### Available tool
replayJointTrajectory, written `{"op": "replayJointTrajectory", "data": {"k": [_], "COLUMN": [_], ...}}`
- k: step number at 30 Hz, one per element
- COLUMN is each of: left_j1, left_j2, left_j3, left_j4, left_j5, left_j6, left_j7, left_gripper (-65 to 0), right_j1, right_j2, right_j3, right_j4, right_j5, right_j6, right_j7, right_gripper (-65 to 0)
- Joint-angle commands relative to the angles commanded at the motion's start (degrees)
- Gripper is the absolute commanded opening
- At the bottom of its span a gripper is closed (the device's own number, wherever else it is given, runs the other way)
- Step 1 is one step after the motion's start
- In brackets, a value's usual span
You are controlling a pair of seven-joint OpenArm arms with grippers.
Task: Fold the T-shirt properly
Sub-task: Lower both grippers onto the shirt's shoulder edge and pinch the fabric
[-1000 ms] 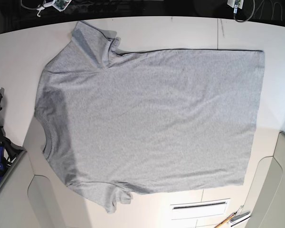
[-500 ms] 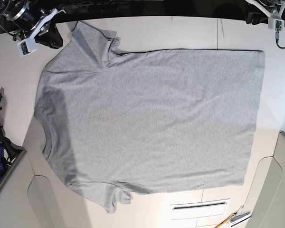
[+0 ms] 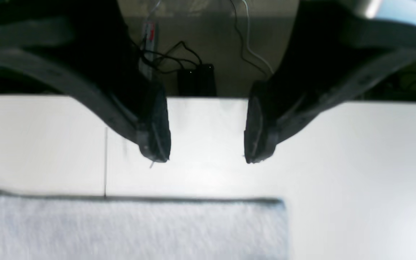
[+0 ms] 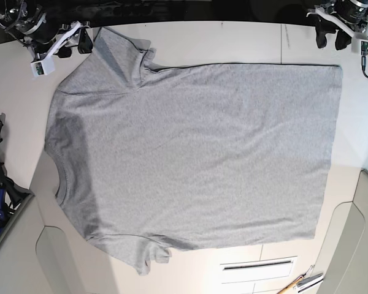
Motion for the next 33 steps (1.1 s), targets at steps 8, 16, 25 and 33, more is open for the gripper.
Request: {"op": "replayJointTrajectory", "data": {"k": [8, 16, 25, 33], "left_j1": [-5.4, -12.9, -16.4, -16.4], "left_j2": [-3.7, -7.5, -8.2, -8.2], "left_j3": [0.0, 0.0, 0.1, 0.1], "left_j4": [-6.8, -16.0, -22.2, -22.2], "left_j5": [-2.5, -4.3, -12.0, -13.9], "left_j6": [0.0, 0.0, -2.5, -3.5], "left_j7": [0.0, 0.0, 2.8, 4.0], "left_gripper": [-28.9, -28.9, -28.9, -28.9], "right_j1": [0.1, 0.2, 0.9, 1.1], "right_j2": [-3.8, -3.8, -3.8, -7.3], "right_j3": [0.0, 0.0, 0.0, -0.1], "right_j4": [-1.5, -1.5, -1.6, -1.6], "right_j5": [1.8, 3.9, 4.2, 5.4], "right_j6": [3.69, 4.15, 5.92, 6.25], "right_j7": [0.0, 0.3, 1.0, 1.0], "right_gripper": [-29.8, -29.8, -29.8, -29.8]}}
